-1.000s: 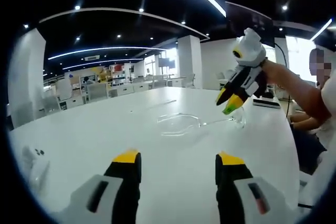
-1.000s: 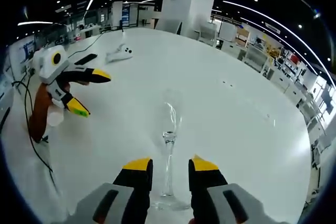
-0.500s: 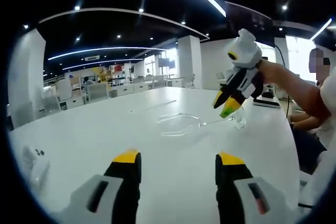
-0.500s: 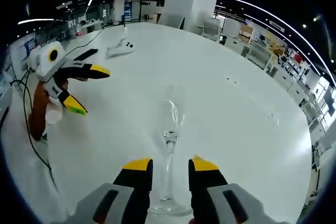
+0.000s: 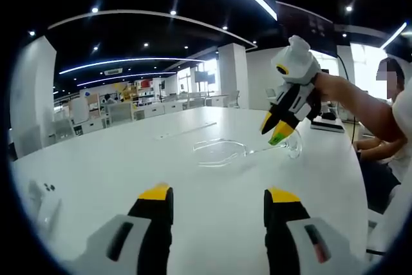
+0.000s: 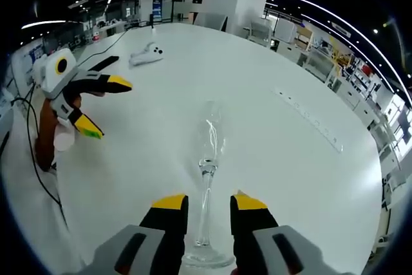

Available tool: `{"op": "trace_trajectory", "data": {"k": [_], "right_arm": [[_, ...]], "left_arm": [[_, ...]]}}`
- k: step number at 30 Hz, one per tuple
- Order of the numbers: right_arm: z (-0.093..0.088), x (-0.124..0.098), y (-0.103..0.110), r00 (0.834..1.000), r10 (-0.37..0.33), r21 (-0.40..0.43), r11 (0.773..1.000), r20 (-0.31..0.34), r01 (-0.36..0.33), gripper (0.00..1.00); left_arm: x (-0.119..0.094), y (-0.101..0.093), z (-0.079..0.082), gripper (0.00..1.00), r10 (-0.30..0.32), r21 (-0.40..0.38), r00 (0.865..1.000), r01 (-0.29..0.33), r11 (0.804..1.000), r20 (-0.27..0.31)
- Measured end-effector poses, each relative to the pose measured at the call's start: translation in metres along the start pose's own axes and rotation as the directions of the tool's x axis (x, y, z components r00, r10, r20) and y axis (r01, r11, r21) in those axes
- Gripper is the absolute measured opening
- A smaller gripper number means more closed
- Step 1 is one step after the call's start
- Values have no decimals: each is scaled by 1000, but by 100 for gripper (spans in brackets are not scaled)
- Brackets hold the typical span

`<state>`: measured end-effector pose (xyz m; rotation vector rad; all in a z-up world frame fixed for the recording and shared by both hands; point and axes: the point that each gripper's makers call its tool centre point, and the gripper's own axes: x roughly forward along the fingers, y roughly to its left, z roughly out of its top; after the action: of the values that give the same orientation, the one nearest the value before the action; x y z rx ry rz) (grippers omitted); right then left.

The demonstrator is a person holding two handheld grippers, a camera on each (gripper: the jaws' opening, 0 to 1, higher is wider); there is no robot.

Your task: Stand the stemmed glass upright on the table place it in front of you

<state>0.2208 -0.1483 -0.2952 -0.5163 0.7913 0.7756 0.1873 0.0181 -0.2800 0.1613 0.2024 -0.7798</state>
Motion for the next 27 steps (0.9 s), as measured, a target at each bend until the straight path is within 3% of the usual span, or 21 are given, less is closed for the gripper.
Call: {"op": "trace_trajectory", "data": {"k": [27], "right_arm": [[-2,10,-1,998,18,-14,1000,-59,-18,28]], "left_arm": [[0,1,-2,56,5,4,1000,-5,1000,-13]]}}
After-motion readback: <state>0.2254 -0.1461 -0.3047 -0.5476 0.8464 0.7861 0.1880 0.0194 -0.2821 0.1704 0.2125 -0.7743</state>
